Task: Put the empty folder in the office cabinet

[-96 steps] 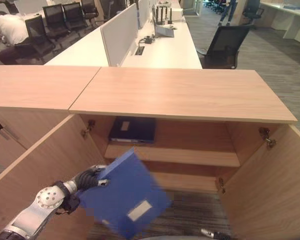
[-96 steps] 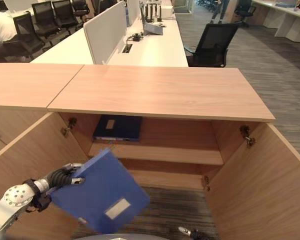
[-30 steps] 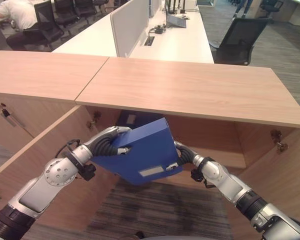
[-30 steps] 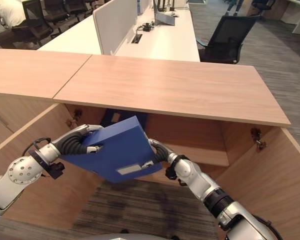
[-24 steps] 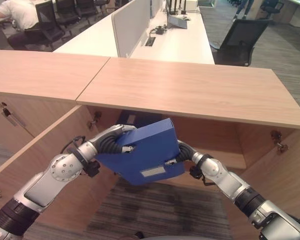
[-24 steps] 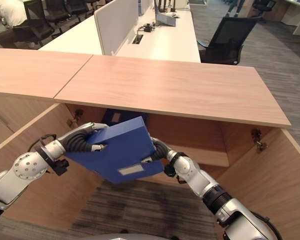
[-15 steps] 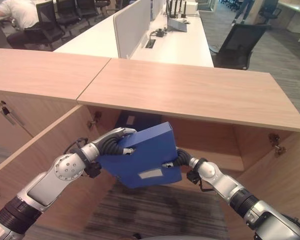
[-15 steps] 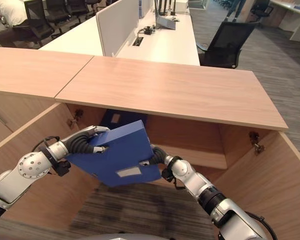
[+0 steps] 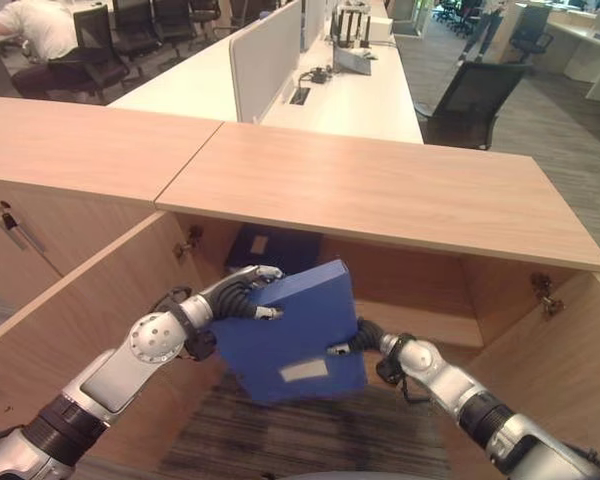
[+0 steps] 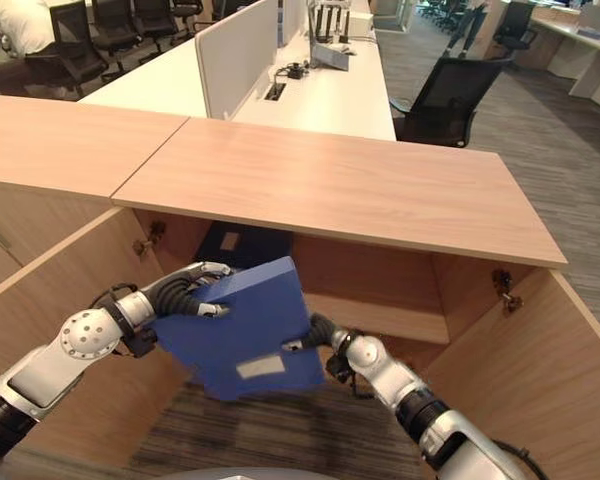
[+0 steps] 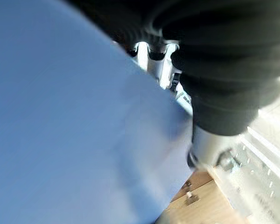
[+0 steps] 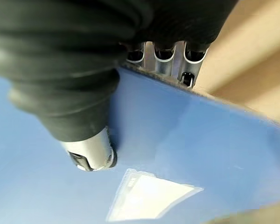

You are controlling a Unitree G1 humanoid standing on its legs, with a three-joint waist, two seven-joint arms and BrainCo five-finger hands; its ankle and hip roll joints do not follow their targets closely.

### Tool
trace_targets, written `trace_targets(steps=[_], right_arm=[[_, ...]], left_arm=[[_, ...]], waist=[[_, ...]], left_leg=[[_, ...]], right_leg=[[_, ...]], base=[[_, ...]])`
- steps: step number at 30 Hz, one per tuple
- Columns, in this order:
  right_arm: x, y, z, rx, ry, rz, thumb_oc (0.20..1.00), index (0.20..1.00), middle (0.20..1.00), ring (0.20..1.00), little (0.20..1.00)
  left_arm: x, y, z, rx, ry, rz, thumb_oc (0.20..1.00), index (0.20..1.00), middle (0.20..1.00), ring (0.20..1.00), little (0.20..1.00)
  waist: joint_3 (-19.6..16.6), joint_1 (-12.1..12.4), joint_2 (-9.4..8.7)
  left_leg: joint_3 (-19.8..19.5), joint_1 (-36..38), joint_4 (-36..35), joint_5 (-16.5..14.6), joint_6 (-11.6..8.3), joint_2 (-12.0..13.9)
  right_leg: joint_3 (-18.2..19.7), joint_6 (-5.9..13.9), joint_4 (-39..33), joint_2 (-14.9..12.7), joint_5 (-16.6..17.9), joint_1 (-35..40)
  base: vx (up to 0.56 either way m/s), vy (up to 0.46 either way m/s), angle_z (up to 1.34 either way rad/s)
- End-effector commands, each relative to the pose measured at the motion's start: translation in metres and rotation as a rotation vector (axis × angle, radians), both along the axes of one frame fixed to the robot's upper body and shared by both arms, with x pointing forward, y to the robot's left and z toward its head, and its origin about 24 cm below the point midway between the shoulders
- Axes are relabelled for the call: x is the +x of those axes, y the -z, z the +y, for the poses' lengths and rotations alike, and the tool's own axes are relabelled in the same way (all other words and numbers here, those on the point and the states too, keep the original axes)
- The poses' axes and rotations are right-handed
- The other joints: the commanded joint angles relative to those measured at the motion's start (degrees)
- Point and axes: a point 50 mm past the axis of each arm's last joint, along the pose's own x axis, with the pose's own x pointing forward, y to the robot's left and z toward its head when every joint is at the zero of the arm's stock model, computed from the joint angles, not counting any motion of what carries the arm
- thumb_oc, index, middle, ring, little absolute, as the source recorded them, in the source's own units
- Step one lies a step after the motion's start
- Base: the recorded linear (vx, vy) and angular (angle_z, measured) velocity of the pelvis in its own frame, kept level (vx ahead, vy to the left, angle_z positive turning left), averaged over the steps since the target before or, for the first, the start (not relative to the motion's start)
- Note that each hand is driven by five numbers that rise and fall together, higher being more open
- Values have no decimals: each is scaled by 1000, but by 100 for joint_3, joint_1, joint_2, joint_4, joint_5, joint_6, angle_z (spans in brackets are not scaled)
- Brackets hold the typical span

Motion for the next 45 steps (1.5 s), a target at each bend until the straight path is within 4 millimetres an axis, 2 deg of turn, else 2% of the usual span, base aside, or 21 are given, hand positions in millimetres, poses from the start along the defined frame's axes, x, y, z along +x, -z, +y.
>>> trace_targets(steps=[1, 4, 5, 7, 8, 13, 17, 20, 24, 27, 28, 29, 31, 33, 34, 36, 39, 40, 41, 42, 45], right_arm=[[-3, 1, 44, 247, 75, 141, 200, 200, 200, 200, 200], [-20, 22, 32, 313, 253, 284, 200, 200, 200, 200, 200], [-20, 22, 32, 313, 252, 284, 200, 200, 200, 200, 200], [-29, 33, 20, 337, 383, 355, 200, 200, 200, 200, 200], [-34, 40, 11, 362, 488, 395, 200, 200, 200, 200, 200], [-41, 49, -10, 394, 687, 456, 200, 200, 200, 200, 200], [-42, 49, -17, 457, 803, 474, 200, 200, 200, 200, 200], [-43, 49, -20, 481, 859, 473, 200, 200, 200, 200, 200], [-31, 43, -25, 517, 923, 440, 200, 200, 200, 200, 200], [-14, 31, -24, 568, 939, 386, 200, 200, 200, 200, 200], [-6, 25, -24, 590, 937, 362, 200, 200, 200, 200, 200], [0, 20, -24, 609, 938, 339, 200, 200, 200, 200, 200], [9, 10, -26, 650, 944, 288, 200, 200, 200, 200, 200], [12, 6, -26, 682, 950, 281, 200, 200, 200, 200, 200], [17, 0, -24, 726, 956, 257, 200, 200, 200, 200, 200], [18, -3, -25, 740, 957, 242, 200, 200, 200, 200, 200], [19, -10, -31, 774, 961, 199, 200, 200, 200, 200, 200], [19, -10, -31, 774, 961, 199, 200, 200, 200, 200, 200], [20, -14, -37, 788, 971, 172, 200, 200, 200, 200, 200], [20, -15, -41, 794, 983, 161, 200, 200, 200, 200, 200], [20, -20, -57, 800, 1033, 111, 200, 200, 200, 200, 200]], left_arm=[[1, -31, -26, -340, 77, -84, 1000, 1000, 1000, 1000, 1000], [-4, 7, -3, -413, -110, 81, 1000, 1000, 1000, 1000, 1000], [-4, 7, -3, -413, -110, 81, 1000, 1000, 1000, 1000, 1000], [-11, 32, 14, -429, -252, 167, 1000, 1000, 1000, 1000, 1000], [-18, 49, 29, -424, -367, 217, 1000, 1000, 1000, 1000, 1000], [-52, 105, 69, -280, -675, 377, 1000, 1000, 1000, 1000, 1000], [-83, 129, 87, -197, -793, 484, 1000, 1000, 1000, 1000, 1000], [-90, 136, 90, -176, -828, 512, 1000, 1000, 1000, 1000, 1000], [-89, 134, 92, -161, -858, 493, 1000, 1000, 1000, 1000, 1000], [-89, 135, 89, -163, -863, 490, 1000, 1000, 1000, 1000, 1000], [-86, 134, 87, -164, -853, 484, 1000, 1000, 1000, 1000, 1000], [-85, 133, 87, -165, -851, 479, 1000, 1000, 1000, 1000, 1000], [-82, 133, 83, -180, -848, 471, 1000, 1000, 1000, 1000, 1000], [-80, 134, 80, -189, -845, 470, 1000, 1000, 1000, 1000, 1000], [-77, 135, 75, -180, -834, 463, 1000, 1000, 1000, 1000, 1000], [-76, 136, 73, -178, -824, 469, 1000, 1000, 1000, 1000, 1000], [-70, 137, 61, -216, -789, 481, 1000, 1000, 1000, 1000, 1000], [-70, 137, 61, -216, -789, 481, 1000, 1000, 1000, 1000, 1000], [-69, 137, 58, -223, -779, 487, 1000, 1000, 1000, 1000, 1000], [-70, 137, 58, -225, -779, 494, 1000, 1000, 1000, 1000, 1000], [-71, 143, 54, -217, -780, 524, 1000, 1000, 1000, 1000, 1000]], waist=[[137, 57, -156], [167, 59, -155], [146, 54, -162], [175, 60, -163], [205, 63, -151], [259, 45, -84], [247, 11, -10], [259, -10, 31], [472, -63, 179], [528, 11, 258], [575, -15, 287], [615, -35, 295], [681, -103, 259], [655, -117, 237], [588, -121, 194], [533, -144, 172], [391, -240, 121], [382, -246, 113], [367, -266, 104], [382, -258, 97], [492, -307, 25]], left_leg=[[-203, -45, 18, -567, 51, -127], [-193, -48, 18, -570, 81, -160], [-192, -78, 18, -556, 84, -167], [-188, -80, 18, -561, 113, -191], [-206, -95, 18, -559, 137, -216], [-226, -106, 18, -588, 209, -289], [-237, -132, 18, -595, 261, -347], [-261, -129, 18, -605, 284, -379], [-286, -104, 18, -580, 369, -384], [-165, -64, 18, -694, 307, -287], [-49, -105, 18, -598, 251, -195], [-49, -118, 18, -576, 216, -146], [-125, -147, 18, -551, 137, -76], [-143, -153, 18, -545, 103, -51], [-183, -189, 18, -531, 13, 55], [-191, -233, 18, -497, -30, 122], [-299, -181, 18, -419, -374, 695], [-305, -202, 18, -401, -373, 686], [-295, -153, 18, -279, -489, 955], [-246, -118, 52, -217, -525, 1074], [89, -536, 1070, -318, -491, 1311]], right_leg=[[-388, 536, 137, -642, 457, 42], [-367, 544, 155, -666, 503, 15], [-365, 543, 151, -672, 515, -13], [-342, 554, 183, -688, 548, -38], [-335, 562, 230, -705, 568, -61], [-311, 568, 397, -767, 616, -124], [-298, 570, 521, -848, 681, -187], [-330, 565, 687, -904, 669, -229], [-92, 498, 1691, -1037, 880, -685], [-433, 515, 1660, -1077, 713, -881], [-601, 368, 1366, -904, 666, -937], [-551, 348, 1247, -752, 601, -1069], [-213, 328, 900, -419, 375, -1187], [-96, 339, 792, -340, 418, -1199], [-114, 257, 653, -200, 367, -1111], [-213, 224, 579, -171, 363, -1067], [-366, 31, 420, 246, 100, -826], [-371, 27, 413, 239, 113, -840], [-369, -96, 423, 442, -52, -762], [-375, -154, 432, 523, -135, -687], [-530, -286, 445, 593, -392, -422]], base=[[-24, 36, -2], [-19, 39, -3], [-22, 33, -4], [-15, 28, -1], [-21, 61, -1], [-13, 54, -3], [-2, 59, 1], [0, 47, 1], [-32, 53, 1], [-4, -34, -33], [40, -157, -61], [-33, -206, -49], [64, -209, -26], [118, -194, 11], [156, -268, 35], [148, -282, 25], [209, -385, 28], [219, -432, 27], [144, -302, -5], [180, -462, -9], [81, -221, 7]])
